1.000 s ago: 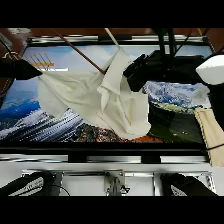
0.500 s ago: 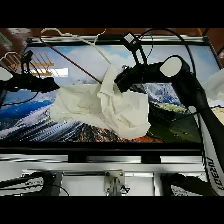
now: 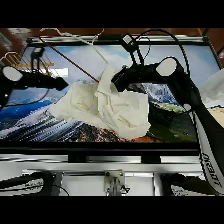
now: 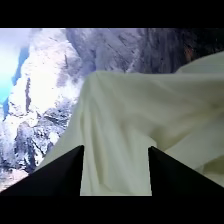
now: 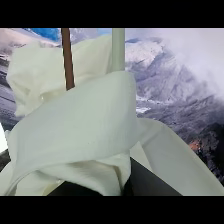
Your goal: Fold the shirts.
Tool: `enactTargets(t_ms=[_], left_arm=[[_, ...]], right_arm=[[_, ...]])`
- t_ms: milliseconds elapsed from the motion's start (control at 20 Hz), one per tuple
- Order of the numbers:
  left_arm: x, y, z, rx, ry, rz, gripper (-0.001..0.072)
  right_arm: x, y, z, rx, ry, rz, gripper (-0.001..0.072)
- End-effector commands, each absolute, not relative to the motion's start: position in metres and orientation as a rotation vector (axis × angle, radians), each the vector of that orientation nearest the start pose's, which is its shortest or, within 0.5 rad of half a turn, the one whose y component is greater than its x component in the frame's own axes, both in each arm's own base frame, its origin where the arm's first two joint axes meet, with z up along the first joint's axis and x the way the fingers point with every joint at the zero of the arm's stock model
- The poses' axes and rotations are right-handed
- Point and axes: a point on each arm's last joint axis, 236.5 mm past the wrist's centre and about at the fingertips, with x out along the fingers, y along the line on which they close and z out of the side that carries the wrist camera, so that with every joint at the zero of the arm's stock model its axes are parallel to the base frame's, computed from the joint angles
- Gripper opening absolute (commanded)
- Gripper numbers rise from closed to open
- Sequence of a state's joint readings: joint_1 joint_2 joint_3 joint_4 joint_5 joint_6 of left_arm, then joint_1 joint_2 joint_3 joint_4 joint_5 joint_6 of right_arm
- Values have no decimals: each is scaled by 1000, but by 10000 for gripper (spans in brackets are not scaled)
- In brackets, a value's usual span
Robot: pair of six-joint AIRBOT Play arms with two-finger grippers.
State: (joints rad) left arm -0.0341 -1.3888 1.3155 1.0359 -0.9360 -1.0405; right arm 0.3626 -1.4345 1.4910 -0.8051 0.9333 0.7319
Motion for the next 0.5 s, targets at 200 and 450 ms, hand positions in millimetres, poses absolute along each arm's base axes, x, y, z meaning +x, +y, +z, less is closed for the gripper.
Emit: enactTargets(t_ms=[200,450], left_arm=[[442,-234,20,332,739,-681,591],[429,-248,-2,277,778,-671,606]], right_arm=[[419,304,146,-201,603,1044,108],[420,301,144,-221,607,1037,107]])
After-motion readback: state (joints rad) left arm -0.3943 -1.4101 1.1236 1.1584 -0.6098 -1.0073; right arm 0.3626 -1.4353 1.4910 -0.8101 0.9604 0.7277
